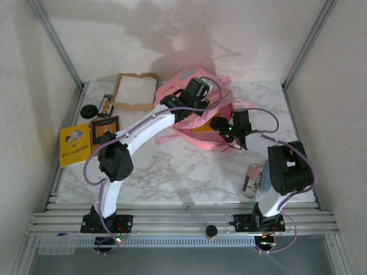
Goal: Pack the student bag
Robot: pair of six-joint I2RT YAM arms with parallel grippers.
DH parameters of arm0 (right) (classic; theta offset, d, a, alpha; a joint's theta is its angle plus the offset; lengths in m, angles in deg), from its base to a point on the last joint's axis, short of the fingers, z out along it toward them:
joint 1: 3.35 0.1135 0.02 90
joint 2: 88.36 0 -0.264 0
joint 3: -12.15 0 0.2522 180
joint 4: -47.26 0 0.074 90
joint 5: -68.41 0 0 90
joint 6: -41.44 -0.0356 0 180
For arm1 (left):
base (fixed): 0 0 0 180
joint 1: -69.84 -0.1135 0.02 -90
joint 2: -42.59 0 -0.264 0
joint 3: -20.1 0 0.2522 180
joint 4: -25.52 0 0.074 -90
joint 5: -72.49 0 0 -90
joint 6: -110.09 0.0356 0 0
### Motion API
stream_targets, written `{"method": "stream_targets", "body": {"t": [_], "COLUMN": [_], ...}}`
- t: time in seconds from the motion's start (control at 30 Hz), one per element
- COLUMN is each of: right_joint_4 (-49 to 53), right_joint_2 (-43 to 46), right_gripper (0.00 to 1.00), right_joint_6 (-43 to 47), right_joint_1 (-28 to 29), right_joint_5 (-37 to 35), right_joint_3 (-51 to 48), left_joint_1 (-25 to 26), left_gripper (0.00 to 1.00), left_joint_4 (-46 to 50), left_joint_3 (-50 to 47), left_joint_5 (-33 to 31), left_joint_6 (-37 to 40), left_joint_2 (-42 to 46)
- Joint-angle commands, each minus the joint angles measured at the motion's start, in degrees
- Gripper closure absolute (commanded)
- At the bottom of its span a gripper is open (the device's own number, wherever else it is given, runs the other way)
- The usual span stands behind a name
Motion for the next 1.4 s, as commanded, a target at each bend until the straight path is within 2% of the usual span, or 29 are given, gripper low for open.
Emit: {"method": "stream_targets", "body": {"t": [0.0,0.1,0.2,0.33,0.47,0.6,0.7,0.87,0.93,1.0,1.23,1.37], "right_joint_4": [5.2,5.59,4.4,1.7,-0.46,-3.7,-7.51,-8.14,-6.94,-7.97,-9.33,-8.31], "right_joint_2": [-2.49,-1.53,-4.28,-7.77,-9.39,-10.37,-11.19,-11.89,-12.32,-11.85,-10.75,-8.34], "right_gripper": [0.3,0.19,0.14,0.14,0.16,0.26,0.29,0.46,0.54,0.69,0.97,1.0], "right_joint_6": [-4.99,-8.61,-10.09,-13.15,-15.52,-15.19,-15.61,-14.2,-13.64,-13.69,-6.89,0.28], "right_joint_1": [-0.08,1.09,1.28,1.53,1.9,1.73,1.5,1.54,1.54,1.38,-0.33,-1.18], "right_joint_5": [-3.25,-5.72,-5.67,-5.43,-8.77,-10.77,-9.25,-9.02,-9.57,-10.3,-6.6,-1.01], "right_joint_3": [3.26,1.76,3.24,5.76,7.08,7.58,7.68,10.89,11.86,10.98,9.79,8.21], "left_joint_1": [-0.45,-0.45,-0.45,-0.49,-0.36,-0.36,-0.36,-0.36,-0.36,-0.37,-0.45,-0.54], "left_gripper": [1.0,1.0,1.0,1.0,1.0,1.0,1.0,1.0,1.0,1.0,1.0,1.0], "left_joint_4": [-3.04,-2.96,-3.37,-3.33,-3.69,-3.54,-3.3,-3.25,-3.26,-3.17,-2.9,-3.01], "left_joint_3": [0.72,0.65,0.39,0.39,0.45,0.65,0.63,0.69,0.74,0.74,0.57,0.47], "left_joint_5": [-2.17,-1.82,-1.69,-0.6,0.54,0.77,0.95,0.51,0.2,0.12,-0.76,-1.16], "left_joint_6": [-1.28,-1.19,-1.27,-1.62,-1.71,-1.63,-1.24,-1.23,-1.36,-1.36,-1.1,-0.93], "left_joint_2": [2.44,2.29,2.29,2.28,2.15,2.01,2.05,1.56,1.36,1.19,1.06,1.13]}}
